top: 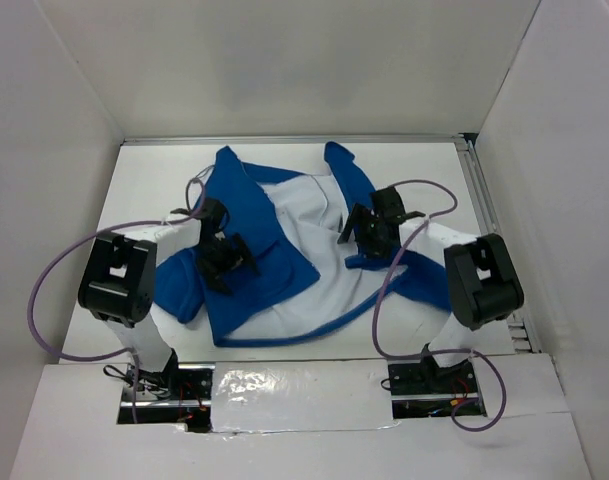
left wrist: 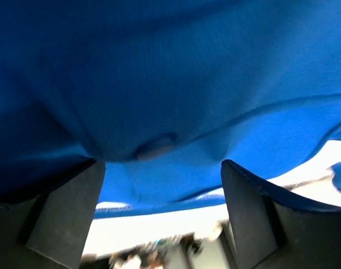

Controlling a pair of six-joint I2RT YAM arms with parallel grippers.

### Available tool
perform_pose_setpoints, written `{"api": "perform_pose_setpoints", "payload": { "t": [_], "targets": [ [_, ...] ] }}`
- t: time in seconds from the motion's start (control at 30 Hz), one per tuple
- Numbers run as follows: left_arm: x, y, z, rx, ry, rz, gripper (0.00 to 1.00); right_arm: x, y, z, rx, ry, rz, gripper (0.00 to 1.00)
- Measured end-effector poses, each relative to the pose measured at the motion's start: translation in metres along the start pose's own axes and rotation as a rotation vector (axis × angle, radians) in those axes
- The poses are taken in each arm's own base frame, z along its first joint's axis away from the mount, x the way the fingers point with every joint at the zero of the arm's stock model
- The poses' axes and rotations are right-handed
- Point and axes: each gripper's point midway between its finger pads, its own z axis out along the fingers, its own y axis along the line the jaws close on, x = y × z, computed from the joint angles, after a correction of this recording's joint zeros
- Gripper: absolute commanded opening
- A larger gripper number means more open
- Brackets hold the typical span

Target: Zip up the jacket

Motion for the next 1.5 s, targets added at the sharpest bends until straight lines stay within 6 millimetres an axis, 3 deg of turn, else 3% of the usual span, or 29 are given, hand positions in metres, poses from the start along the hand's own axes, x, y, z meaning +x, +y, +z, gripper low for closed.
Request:
{"api": "perform_pose_setpoints", "payload": {
  "t": [0.1, 0.2, 0.27, 0.33, 0.4, 0.5, 0.6, 0.7, 0.87, 1.03, 1.2, 1.3, 1.37, 1.4, 1.47, 1.5],
  "targets": [
    [-0.049, -0.007, -0.011, 0.006, -0.103, -0.022, 0.99, -0.031, 0.007, 0.011, -0.005, -0.034, 0.014, 1.00],
    [-0.101, -0.010, -0.030, 0.031, -0.215, -0.038, 0.99, -0.050, 0.015, 0.007, -0.016, -0.078, -0.013, 1.00],
    [-0.127, -0.009, -0.043, 0.051, -0.274, -0.049, 0.99, -0.052, 0.022, -0.003, -0.028, -0.098, -0.049, 1.00],
    [-0.137, -0.008, -0.054, 0.072, -0.315, -0.046, 0.99, -0.048, 0.035, -0.018, -0.042, -0.123, -0.114, 1.00],
    [-0.132, -0.011, -0.062, 0.097, -0.338, -0.010, 0.99, -0.040, 0.060, -0.038, -0.078, -0.161, -0.199, 1.00],
    [-0.104, -0.023, -0.085, 0.167, -0.372, 0.077, 0.99, -0.024, 0.101, -0.064, -0.162, -0.196, -0.314, 1.00],
    [-0.070, -0.040, -0.120, 0.274, -0.438, 0.176, 0.99, -0.008, 0.129, -0.071, -0.224, -0.190, -0.401, 0.99],
    [-0.034, -0.049, -0.145, 0.378, -0.494, 0.265, 0.99, 0.001, 0.140, -0.051, -0.222, -0.134, -0.447, 0.98],
    [0.002, -0.027, -0.145, 0.420, -0.505, 0.284, 0.99, 0.019, 0.139, 0.002, -0.180, -0.009, -0.485, 0.97],
    [0.016, -0.018, -0.144, 0.429, -0.499, 0.270, 0.99, 0.035, 0.142, 0.038, -0.187, 0.088, -0.495, 0.96],
    [0.020, -0.019, -0.148, 0.446, -0.506, 0.269, 0.99, 0.047, 0.147, 0.051, -0.224, 0.145, -0.483, 0.93],
    [0.019, -0.019, -0.146, 0.441, -0.498, 0.259, 0.99, 0.051, 0.152, 0.054, -0.247, 0.159, -0.482, 0.79],
    [0.018, -0.018, -0.143, 0.433, -0.488, 0.253, 0.99, 0.053, 0.153, 0.054, -0.251, 0.165, -0.480, 0.63],
    [0.018, -0.018, -0.142, 0.430, -0.484, 0.251, 0.99, 0.054, 0.154, 0.054, -0.252, 0.168, -0.472, 0.49],
    [0.018, -0.018, -0.141, 0.426, -0.480, 0.249, 0.99, 0.058, 0.155, 0.054, -0.254, 0.171, -0.470, 0.44],
    [0.018, -0.018, -0.141, 0.426, -0.479, 0.248, 0.99, 0.060, 0.155, 0.053, -0.252, 0.173, -0.467, 0.36]
  ]
}}
